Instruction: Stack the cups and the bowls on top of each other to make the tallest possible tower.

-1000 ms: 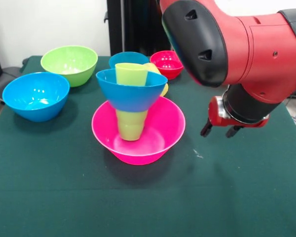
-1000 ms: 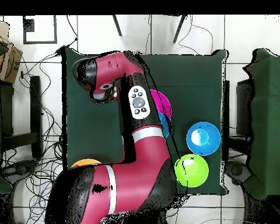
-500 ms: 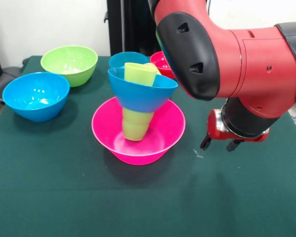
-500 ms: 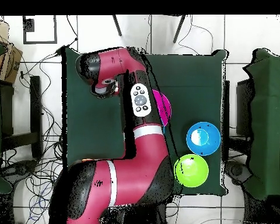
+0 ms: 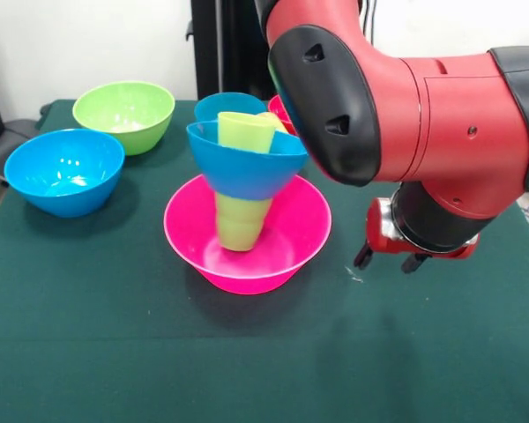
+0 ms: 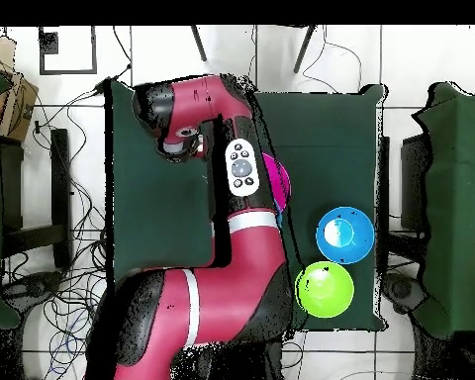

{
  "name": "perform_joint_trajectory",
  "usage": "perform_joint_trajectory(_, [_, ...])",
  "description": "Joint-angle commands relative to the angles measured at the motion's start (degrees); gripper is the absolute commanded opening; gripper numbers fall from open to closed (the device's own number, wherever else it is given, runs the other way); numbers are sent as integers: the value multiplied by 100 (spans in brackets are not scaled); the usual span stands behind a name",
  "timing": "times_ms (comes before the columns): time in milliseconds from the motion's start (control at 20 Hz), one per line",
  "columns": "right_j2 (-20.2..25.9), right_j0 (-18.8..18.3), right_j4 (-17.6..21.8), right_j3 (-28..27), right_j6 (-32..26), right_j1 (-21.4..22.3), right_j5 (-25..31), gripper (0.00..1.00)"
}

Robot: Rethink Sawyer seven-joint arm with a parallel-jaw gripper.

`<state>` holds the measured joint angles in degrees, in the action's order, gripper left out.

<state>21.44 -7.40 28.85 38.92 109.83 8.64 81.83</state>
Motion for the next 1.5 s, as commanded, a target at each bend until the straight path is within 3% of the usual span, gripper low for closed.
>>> perform_joint_trajectory(50, [78,47,-46,-71,-395,15,429,100])
perform_joint_trajectory(250, [41,62,-122,37,-319,141,511,100])
perform_joint_trajectory(450, [-50,-67,-400,619,-436,777,738,100])
perform_joint_trajectory(650, [-24,-102,-507,584,-643,816,1081,100])
perform_joint_trajectory(1050, [-59,-237,-792,1317,-661,1241,825,100])
perform_joint_trajectory(1500, [-127,-242,-570,1599,-942,1284,502,100])
